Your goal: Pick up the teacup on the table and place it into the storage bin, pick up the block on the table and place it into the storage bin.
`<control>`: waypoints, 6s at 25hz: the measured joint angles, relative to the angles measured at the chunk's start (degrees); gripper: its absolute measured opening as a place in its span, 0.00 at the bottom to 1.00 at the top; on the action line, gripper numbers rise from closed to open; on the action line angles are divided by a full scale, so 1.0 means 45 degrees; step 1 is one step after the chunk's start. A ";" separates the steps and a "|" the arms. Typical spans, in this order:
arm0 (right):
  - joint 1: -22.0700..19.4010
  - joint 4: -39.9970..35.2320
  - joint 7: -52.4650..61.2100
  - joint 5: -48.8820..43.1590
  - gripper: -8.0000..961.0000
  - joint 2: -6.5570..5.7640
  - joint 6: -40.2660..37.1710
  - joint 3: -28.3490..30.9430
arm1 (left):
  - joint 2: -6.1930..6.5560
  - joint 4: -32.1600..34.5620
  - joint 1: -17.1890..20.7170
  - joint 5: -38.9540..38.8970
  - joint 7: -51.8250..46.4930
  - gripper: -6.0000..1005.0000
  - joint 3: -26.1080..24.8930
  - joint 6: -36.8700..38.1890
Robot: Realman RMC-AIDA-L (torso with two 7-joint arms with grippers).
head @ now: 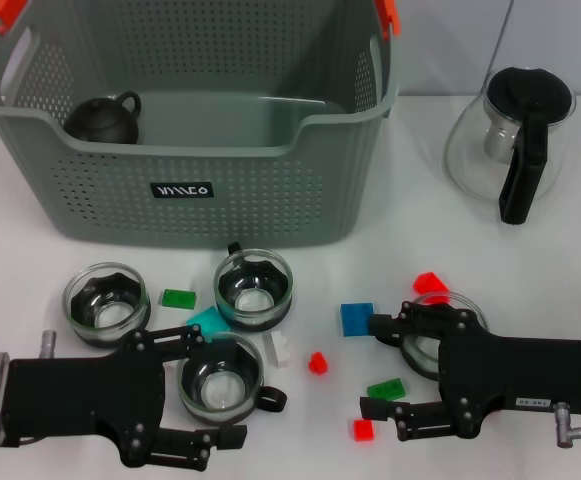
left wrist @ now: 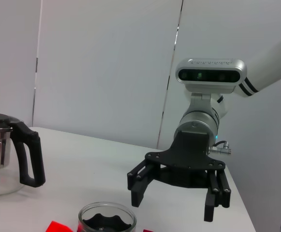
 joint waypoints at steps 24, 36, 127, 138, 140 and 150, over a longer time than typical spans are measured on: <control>-0.0036 -0.1947 0.4152 -0.0597 0.95 -0.0094 -0.0060 -0.0256 | 0.0179 0.0113 0.0400 0.0017 -0.0414 0.85 -0.1475 0.0060; 0.0535 -0.8823 0.9788 -0.3232 0.95 -0.0094 -0.3141 -0.1806 | 0.0320 0.0429 0.0870 0.0383 -0.0434 0.85 -0.3118 0.0515; 1.0051 -0.4352 1.8691 -0.5091 0.06 0.0001 0.9655 -0.5420 | 0.0201 -0.0991 0.0610 0.0226 -0.0414 0.85 -0.4344 -0.0842; 1.1190 0.0626 1.8443 -0.3613 0.06 0.0189 1.5088 -0.8097 | 0.0106 -0.1125 0.0669 0.0283 -0.0369 0.85 -0.4431 -0.1085; 1.0983 0.0759 1.8246 -0.3038 0.06 0.0194 1.5236 -0.8547 | 0.0102 -0.1189 0.0626 0.0313 -0.0366 0.85 -0.4415 -0.1217; 1.0310 0.0890 1.7715 -0.2160 0.09 0.0204 1.4929 -0.9249 | 0.0099 -0.1193 0.0616 0.0324 -0.0356 0.85 -0.4432 -0.1308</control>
